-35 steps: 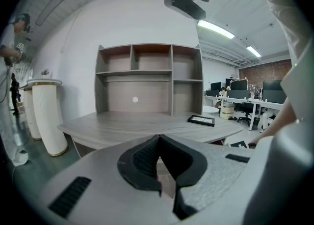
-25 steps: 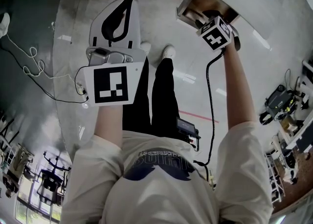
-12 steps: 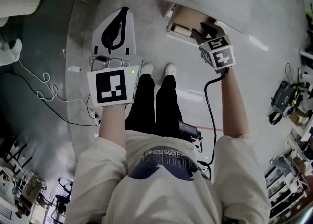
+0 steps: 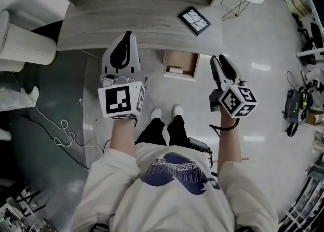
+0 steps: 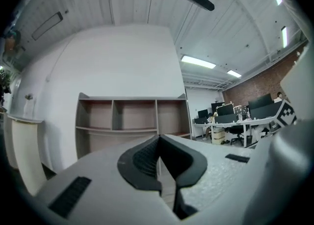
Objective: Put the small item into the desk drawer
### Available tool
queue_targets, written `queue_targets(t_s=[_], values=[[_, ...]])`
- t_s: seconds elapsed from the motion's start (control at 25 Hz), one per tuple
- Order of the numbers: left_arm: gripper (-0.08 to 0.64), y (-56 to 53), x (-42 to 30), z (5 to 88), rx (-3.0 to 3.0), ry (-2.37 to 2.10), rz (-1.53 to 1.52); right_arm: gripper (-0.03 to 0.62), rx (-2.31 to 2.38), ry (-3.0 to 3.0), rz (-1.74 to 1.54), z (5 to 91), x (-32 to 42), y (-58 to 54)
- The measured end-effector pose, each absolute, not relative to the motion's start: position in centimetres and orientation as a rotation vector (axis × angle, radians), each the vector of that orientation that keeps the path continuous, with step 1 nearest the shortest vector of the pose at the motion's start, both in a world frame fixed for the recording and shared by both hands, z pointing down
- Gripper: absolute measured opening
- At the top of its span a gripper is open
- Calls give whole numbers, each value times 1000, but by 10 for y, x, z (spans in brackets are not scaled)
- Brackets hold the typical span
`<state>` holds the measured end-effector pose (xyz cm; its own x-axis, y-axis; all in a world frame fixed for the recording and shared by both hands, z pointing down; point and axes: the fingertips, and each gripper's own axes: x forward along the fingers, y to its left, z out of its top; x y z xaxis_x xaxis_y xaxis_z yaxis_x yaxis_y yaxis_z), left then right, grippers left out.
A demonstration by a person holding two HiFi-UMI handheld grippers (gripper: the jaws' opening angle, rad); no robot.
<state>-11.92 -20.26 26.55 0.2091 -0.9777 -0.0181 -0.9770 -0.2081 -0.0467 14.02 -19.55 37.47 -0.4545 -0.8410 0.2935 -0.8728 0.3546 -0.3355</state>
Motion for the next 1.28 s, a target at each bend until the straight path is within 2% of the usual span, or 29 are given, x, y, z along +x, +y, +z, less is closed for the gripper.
queue_targets(t_s=[0.24,0.48,0.6,0.92,1.28], values=[[8,-190,-97,203,-2392,1851,93,118,1733,-2687,436,266,143,-160],[8,-177,-80,178,-2398,1799,151,87,1895,-2742,82,190,145,-143],[8,-170,-76,175,-2406,1796,177,51,1993,-2694,-23,176,152,-140],[8,-164,-67,176,-2427,1760,198,2,2039,-2582,-206,169,152,-143],[8,-158,-54,169,-2364,1672,130,0,1981,-2543,-329,170,141,-145]])
